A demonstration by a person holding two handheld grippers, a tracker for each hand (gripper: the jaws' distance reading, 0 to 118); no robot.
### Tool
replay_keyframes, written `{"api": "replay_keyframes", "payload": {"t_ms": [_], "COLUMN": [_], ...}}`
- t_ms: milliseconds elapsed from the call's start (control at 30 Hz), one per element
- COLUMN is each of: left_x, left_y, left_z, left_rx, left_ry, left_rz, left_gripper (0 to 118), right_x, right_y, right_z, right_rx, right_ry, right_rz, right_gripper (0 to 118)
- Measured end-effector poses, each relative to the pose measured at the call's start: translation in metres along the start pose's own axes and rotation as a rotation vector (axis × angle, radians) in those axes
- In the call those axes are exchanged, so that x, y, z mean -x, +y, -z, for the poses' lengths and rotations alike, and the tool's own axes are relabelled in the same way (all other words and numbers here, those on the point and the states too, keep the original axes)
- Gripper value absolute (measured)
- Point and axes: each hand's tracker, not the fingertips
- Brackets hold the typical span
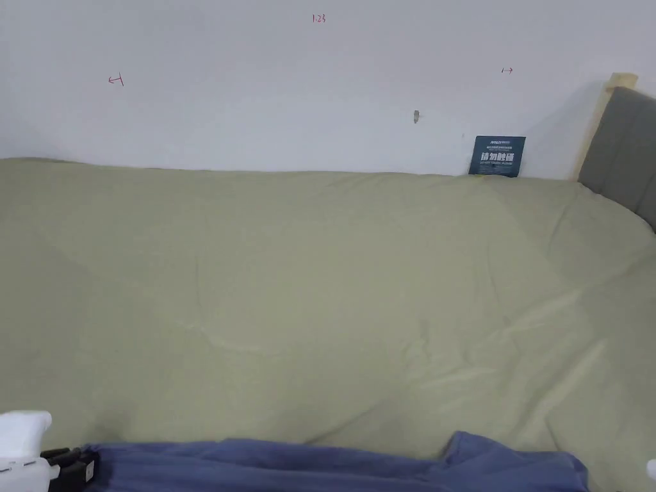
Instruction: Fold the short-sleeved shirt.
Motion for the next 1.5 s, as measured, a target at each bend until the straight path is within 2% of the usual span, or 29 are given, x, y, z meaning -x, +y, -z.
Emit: {"api": "replay_keyframes", "payload": {"t_ms": [67,100,133,167,200,300,367,433,467,500,533,567,633,667,733,833,967,1067,1200,1333,1400,1500], "left_x": [0.001,0.0,0.0,0.001,0.002,0.001,-0.01,-0.014,-0.023,-0.033,-0.043,-0.059,-0.081,-0.091,-0.108,-0.127,-0.129,-0.106,-0.042,0.04,0.061,0.079], "left_y": [-0.009,-0.012,-0.013,-0.013,-0.012,0.0,0.009,0.019,0.023,0.026,0.027,0.028,0.026,0.025,0.023,0.022,0.024,0.031,0.041,0.04,0.035,0.029], "left_z": [0.009,0.012,0.013,0.014,0.013,-0.012,-0.031,-0.035,-0.042,-0.048,-0.054,-0.061,-0.067,-0.07,-0.073,-0.081,-0.084,-0.077,-0.062,-0.029,-0.019,-0.003], "left_rx": [0.015,0.027,0.044,0.054,0.048,-0.021,-0.123,-0.196,-0.232,-0.271,-0.321,-0.361,-0.448,-0.461,-0.508,-0.547,-0.548,-0.485,-0.286,-0.086,0.037,0.126], "left_ry": [-0.003,0.005,0.025,0.042,0.044,0.051,0.058,0.042,0.049,0.059,0.059,0.05,0.072,0.076,0.097,0.127,0.132,0.112,0.061,-0.077,-0.119,-0.251], "left_rz": [-0.004,-0.001,0.0,0.003,0.003,-0.035,-0.039,-0.042,-0.045,-0.044,-0.035,-0.033,-0.036,-0.016,0.013,0.088,0.087,0.038,-0.087,-0.271,-0.305,-0.347], "left_gripper": [3,21,56,96,118,118,117,105,89,56,17,0,0,0,0,0,0,0,0,0,0,0], "right_x": [0.001,-0.002,-0.001,-0.001,0.002,-0.003,0.004,0.018,0.027,0.036,0.047,0.057,0.077,0.087,0.102,0.108,0.116,0.12,0.127,0.136,0.14,0.147], "right_y": [-0.009,-0.01,-0.009,-0.007,-0.004,0.012,0.023,0.038,0.044,0.046,0.051,0.054,0.057,0.058,0.059,0.053,0.051,0.048,0.044,0.042,0.041,0.041], "right_z": [0.013,0.018,0.019,0.019,0.017,0.001,-0.013,-0.027,-0.033,-0.038,-0.044,-0.048,-0.053,-0.054,-0.058,-0.057,-0.053,-0.049,-0.044,-0.038,-0.035,-0.032], "right_rx": [0.024,0.05,0.044,0.045,0.051,-0.026,-0.125,-0.214,-0.276,-0.33,-0.378,-0.43,-0.543,-0.525,-0.565,-0.59,-0.602,-0.598,-0.585,-0.57,-0.562,-0.546], "right_ry": [-0.011,-0.008,-0.017,-0.029,-0.047,-0.024,-0.021,-0.024,-0.041,-0.049,-0.06,-0.081,-0.144,-0.124,-0.136,-0.156,-0.17,-0.16,-0.149,-0.147,-0.151,-0.152], "right_rz": [-0.003,0.015,0.018,0.027,0.041,0.119,0.127,0.127,0.123,0.116,0.103,0.074,0.051,0.016,-0.002,-0.032,-0.037,-0.022,-0.006,-0.011,-0.017,-0.023], "right_gripper": [1,5,25,58,77,77,77,74,73,53,15,1,1,1,1,1,1,1,1,1,1,1]}}
